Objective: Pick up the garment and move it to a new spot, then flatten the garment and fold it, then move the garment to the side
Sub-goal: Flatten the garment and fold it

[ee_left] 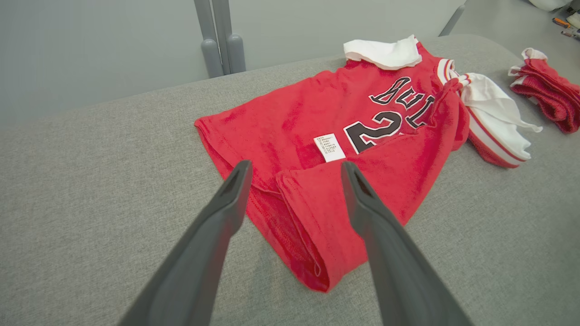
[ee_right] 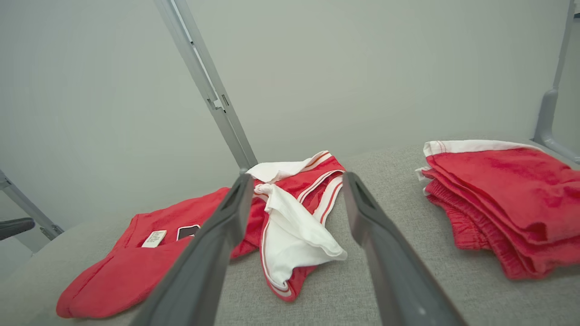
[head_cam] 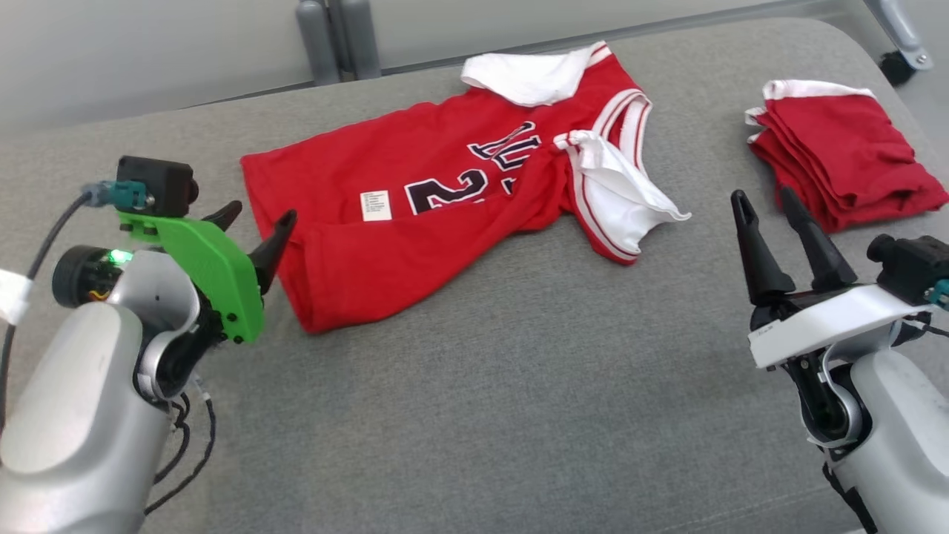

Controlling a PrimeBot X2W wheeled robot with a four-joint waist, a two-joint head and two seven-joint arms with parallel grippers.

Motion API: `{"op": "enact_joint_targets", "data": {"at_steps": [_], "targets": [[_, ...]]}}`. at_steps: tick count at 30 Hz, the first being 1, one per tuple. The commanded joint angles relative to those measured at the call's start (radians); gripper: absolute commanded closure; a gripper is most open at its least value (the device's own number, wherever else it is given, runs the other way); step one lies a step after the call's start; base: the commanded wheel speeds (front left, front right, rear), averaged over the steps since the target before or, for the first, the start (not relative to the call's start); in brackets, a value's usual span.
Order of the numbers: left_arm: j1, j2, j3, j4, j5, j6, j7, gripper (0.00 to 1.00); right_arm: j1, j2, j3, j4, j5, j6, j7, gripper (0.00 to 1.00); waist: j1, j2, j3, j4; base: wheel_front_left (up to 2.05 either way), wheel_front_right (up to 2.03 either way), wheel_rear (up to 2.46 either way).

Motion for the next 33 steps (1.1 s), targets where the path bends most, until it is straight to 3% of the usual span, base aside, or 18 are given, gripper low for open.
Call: {"op": "enact_joint_targets", "data": {"at_steps": [1, 7, 13, 23, 24, 25, 27, 33], "targets": [[-0.037, 0.023, -0.026, 0.014, -0.028, -0.003, 0.017, 0.0, 0.009, 0.012, -0.001, -0.011, -0.007, 0.0, -0.003, 0.0, 0.0, 0.0, 0.055, -0.092, 0.0, 0.0, 0.0], [-0.144, 0.116, -0.137, 0.104, -0.146, -0.003, 0.101, 0.0, 0.002, 0.056, 0.006, -0.024, -0.008, 0.0, -0.003, 0.0, 0.0, 0.0, 0.122, -0.165, 0.0, 0.0, 0.0], [-0.207, 0.192, -0.215, 0.21, -0.189, -0.004, 0.179, 0.0, -0.004, 0.079, 0.005, -0.025, -0.013, 0.0, -0.003, 0.0, 0.0, 0.0, 0.154, -0.218, 0.0, 0.0, 0.0], [-0.248, 0.203, -0.273, 0.325, -0.247, -0.004, 0.208, 0.0, 0.01, 0.087, -0.011, -0.019, -0.022, 0.0, -0.003, 0.0, 0.0, 0.0, 0.144, -0.228, 0.0, 0.0, 0.0], [-0.253, 0.201, -0.28, 0.329, -0.255, -0.004, 0.211, 0.17, 0.012, 0.085, -0.012, -0.018, -0.025, 0.0, -0.003, 0.0, 0.0, 0.0, 0.14, -0.225, 0.0, 0.0, 0.0], [-0.256, 0.201, -0.287, 0.329, -0.259, -0.004, 0.212, 0.52, 0.013, 0.083, -0.014, -0.017, -0.026, 0.0, -0.003, 0.0, 0.0, 0.0, 0.136, -0.221, 0.0, 0.0, 0.0], [-0.262, 0.203, -0.301, 0.323, -0.273, -0.004, 0.206, 1.0, 0.018, 0.082, -0.016, -0.016, -0.031, 0.0, -0.004, 0.0, 0.0, 0.0, 0.127, -0.211, 0.0, 0.0, 0.0], [-0.264, 0.198, -0.337, 0.289, -0.317, -0.004, 0.175, 1.0, 0.037, 0.072, -0.021, -0.01, -0.038, 0.0, -0.004, 0.0, 0.0, 0.0, 0.091, -0.169, 0.0, 0.0, 0.0]]}}
